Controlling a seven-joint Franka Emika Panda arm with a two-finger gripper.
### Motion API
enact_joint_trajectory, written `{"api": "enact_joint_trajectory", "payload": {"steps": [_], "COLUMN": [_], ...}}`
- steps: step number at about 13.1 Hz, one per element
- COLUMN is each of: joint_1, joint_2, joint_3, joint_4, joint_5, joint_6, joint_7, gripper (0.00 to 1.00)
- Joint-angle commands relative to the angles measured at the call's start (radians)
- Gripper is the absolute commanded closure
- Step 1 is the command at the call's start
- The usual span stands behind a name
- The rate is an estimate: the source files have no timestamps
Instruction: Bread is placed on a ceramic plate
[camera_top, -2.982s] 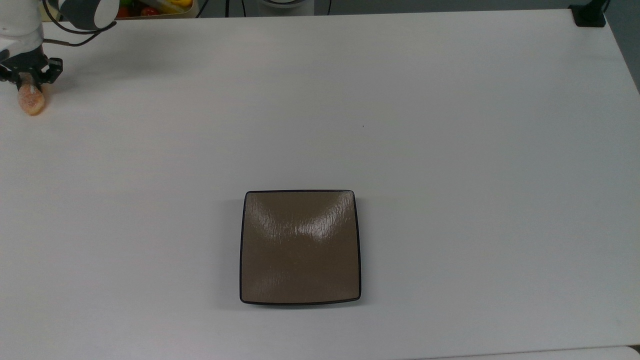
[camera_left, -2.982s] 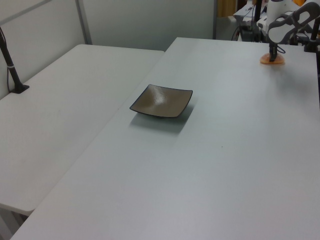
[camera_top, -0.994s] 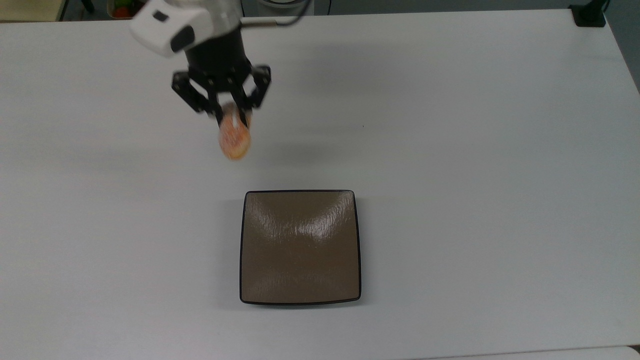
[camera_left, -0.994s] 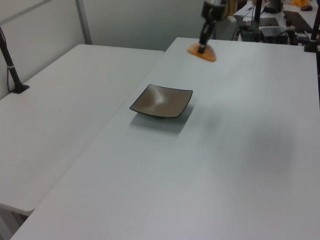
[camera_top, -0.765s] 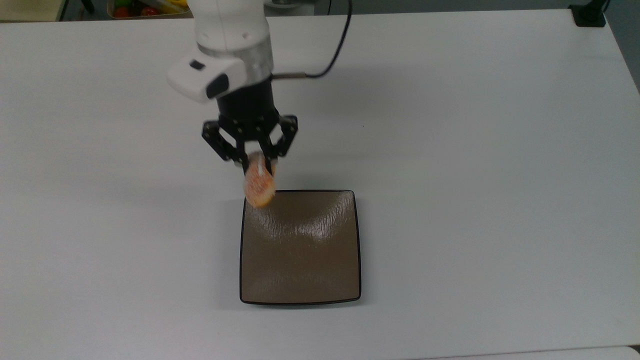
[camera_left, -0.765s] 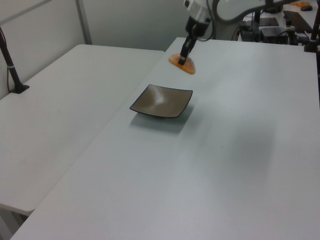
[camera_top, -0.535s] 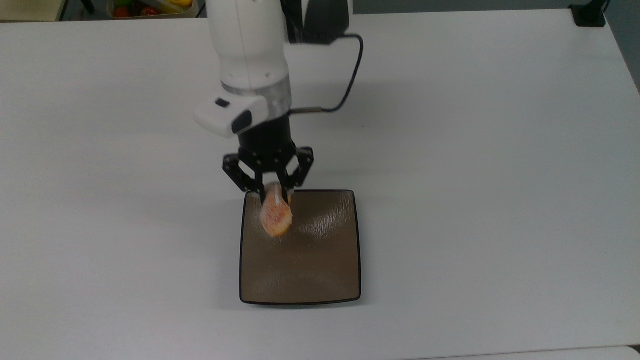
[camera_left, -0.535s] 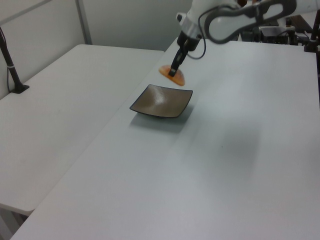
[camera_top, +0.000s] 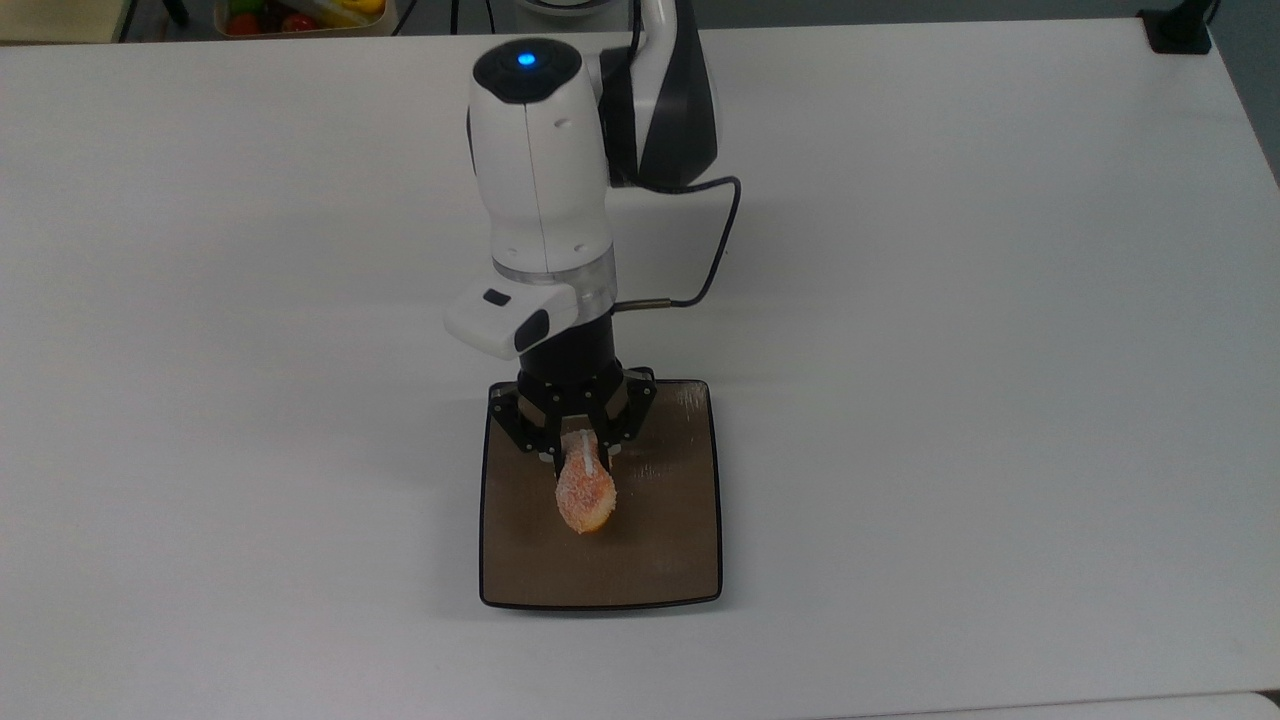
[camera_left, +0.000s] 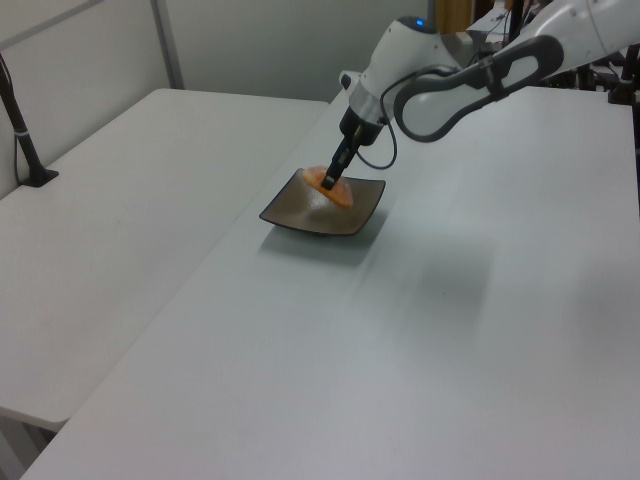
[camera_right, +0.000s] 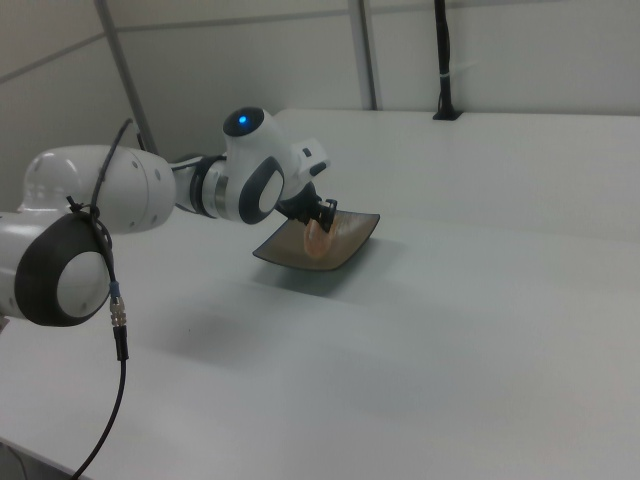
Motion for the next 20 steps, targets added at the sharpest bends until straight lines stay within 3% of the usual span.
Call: {"api": "enact_joint_trajectory", "payload": {"steps": [1, 2, 4, 8, 14, 20], "joint_1": [0.021, 0.021, 0.021, 0.021, 0.018, -0.026], "joint_2": [0.042, 0.042, 0.040, 0.014, -0.197, -0.524], "joint_3": [-0.009, -0.008, -0.008, -0.008, -0.008, -0.011], "joint_4": [0.026, 0.025, 0.020, 0.005, -0.102, -0.107], "joint_5": [-0.004, -0.004, -0.007, -0.018, -0.020, -0.004], "joint_6": [0.046, 0.046, 0.046, 0.045, -0.047, -0.588], "joint_7": [0.012, 0.012, 0.009, 0.008, 0.014, 0.017], "gripper": [0.48, 0.38, 0.31, 0.00, 0.00, 0.00]}}
